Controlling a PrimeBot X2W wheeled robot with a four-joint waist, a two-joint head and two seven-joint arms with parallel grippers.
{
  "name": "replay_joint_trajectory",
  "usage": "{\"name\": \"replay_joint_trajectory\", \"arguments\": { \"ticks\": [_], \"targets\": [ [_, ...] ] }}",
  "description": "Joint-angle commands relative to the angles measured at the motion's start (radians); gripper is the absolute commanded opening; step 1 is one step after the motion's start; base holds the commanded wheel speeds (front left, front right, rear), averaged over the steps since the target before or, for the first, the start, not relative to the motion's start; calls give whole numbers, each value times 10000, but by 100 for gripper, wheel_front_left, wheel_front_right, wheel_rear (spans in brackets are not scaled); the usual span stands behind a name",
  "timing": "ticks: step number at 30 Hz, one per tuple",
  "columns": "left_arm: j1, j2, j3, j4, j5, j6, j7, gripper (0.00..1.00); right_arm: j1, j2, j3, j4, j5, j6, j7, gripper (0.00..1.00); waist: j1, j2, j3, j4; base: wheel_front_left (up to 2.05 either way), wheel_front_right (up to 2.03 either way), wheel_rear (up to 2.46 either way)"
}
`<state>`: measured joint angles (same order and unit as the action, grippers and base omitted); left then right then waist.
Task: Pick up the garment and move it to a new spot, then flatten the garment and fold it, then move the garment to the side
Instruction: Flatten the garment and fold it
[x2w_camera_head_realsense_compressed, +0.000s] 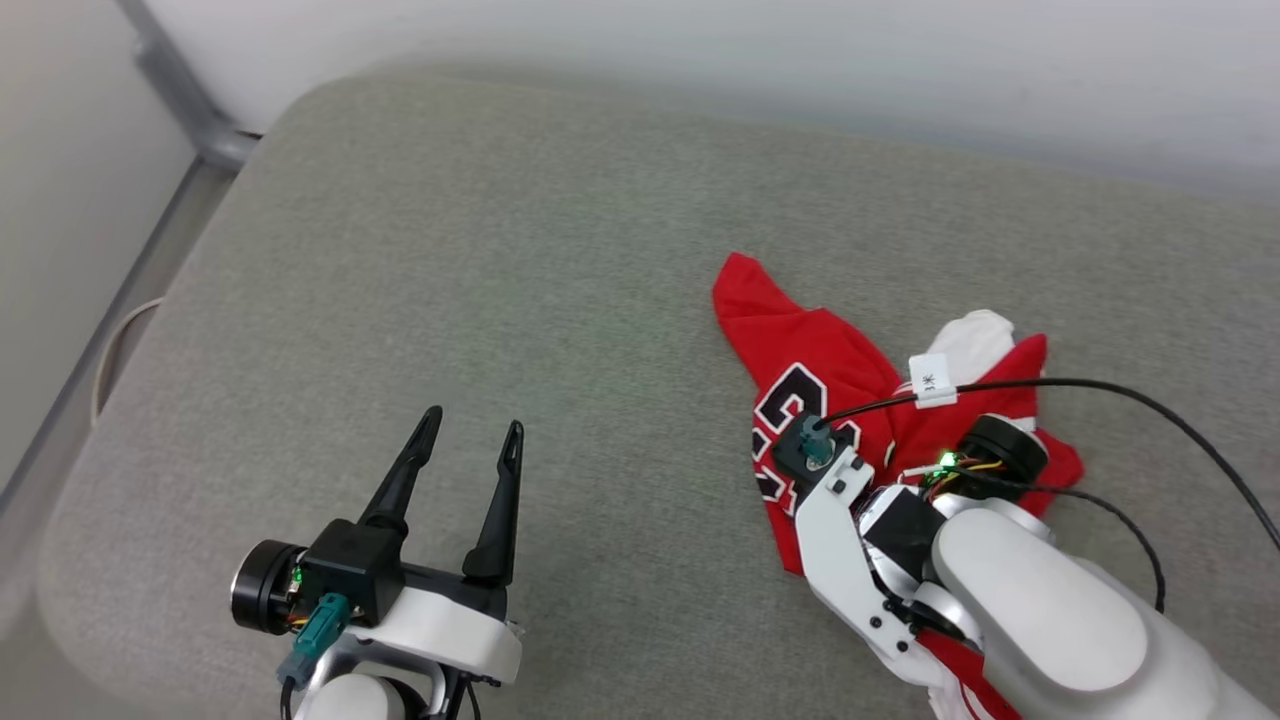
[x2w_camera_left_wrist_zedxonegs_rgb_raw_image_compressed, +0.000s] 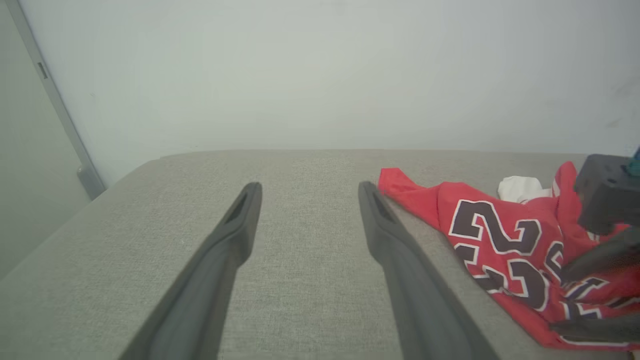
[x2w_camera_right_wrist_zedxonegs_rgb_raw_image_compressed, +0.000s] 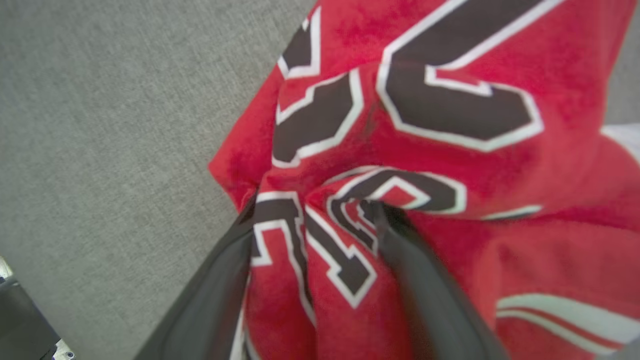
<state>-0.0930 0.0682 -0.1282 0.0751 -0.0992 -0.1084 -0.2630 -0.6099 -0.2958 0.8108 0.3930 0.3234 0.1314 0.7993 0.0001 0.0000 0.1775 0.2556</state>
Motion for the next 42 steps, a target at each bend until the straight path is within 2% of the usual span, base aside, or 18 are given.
{"name": "replay_joint_trajectory", "arguments": {
  "ticks": [1,9,10,16,20,21,22,23,24,26,31,34,37,40,42],
  "targets": [
    [-165,-45,-6,45,32,-40,-26,100,-47,-107,93,536,-48,-14,158,100,-1,0,223,487,0,0,0],
    [-86,-126,118,101,75,-105,-26,100,186,-279,283,1752,-265,-18,-349,100,-1,0,382,796,0,0,0],
    [-73,-130,150,106,83,-115,-26,100,196,-280,358,1798,-205,-18,-469,0,-1,0,379,789,0,0,0],
    [17,-156,290,121,173,-130,-26,100,-92,-577,966,1228,272,-9,-1452,0,-1,0,135,407,0,0,0],
    [87,-161,397,74,266,-151,-26,100,-602,-1519,2090,174,896,-11,-1807,0,-1,0,-185,-51,0,0,0],
    [87,-161,397,74,266,-151,-26,100,-602,-1519,2090,174,896,-11,-1807,0,-1,0,-185,-51,0,0,0],
    [131,-161,455,62,267,-156,-26,100,-822,-2050,2566,-341,1213,-15,-1879,0,-1,0,-316,-213,0,0,0],
    [155,-165,486,54,285,-153,-26,100,-945,-2314,2837,-637,1401,-14,-1905,0,-1,0,-378,-295,0,0,0],
    [155,-165,486,54,285,-153,-26,100,-945,-2314,2837,-637,1401,-14,-1905,0,-1,0,-378,-295,0,0,0],
    [237,-169,525,46,308,-138,-26,100,-1220,-2860,3285,-1147,1760,-14,-1969,0,-1,0,-497,-451,0,0,0],
    [382,-175,553,50,333,-149,-26,100,-1827,-4531,4429,-2170,2276,-15,-1930,0,-1,0,-722,-724,0,0,0],
    [466,-175,532,81,344,-159,-26,100,-1969,-5343,4681,-2464,1970,-15,-1866,0,-1,0,-793,-809,0,0,0],
    [449,-179,482,105,351,-175,-26,100,-1685,-5801,4713,-2402,1294,-14,-1976,0,-1,0,-807,-857,0,0,0],
    [403,-179,408,141,398,-184,-26,100,-1713,-5940,4695,-1860,746,-15,-2646,0,-1,0,-791,-904,0,0,0],
    [364,-180,360,167,418,-192,-26,100,-1772,-5771,4697,-1304,550,-15,-3256,0,-1,0,-775,-930,0,0,0]
  ]
}}
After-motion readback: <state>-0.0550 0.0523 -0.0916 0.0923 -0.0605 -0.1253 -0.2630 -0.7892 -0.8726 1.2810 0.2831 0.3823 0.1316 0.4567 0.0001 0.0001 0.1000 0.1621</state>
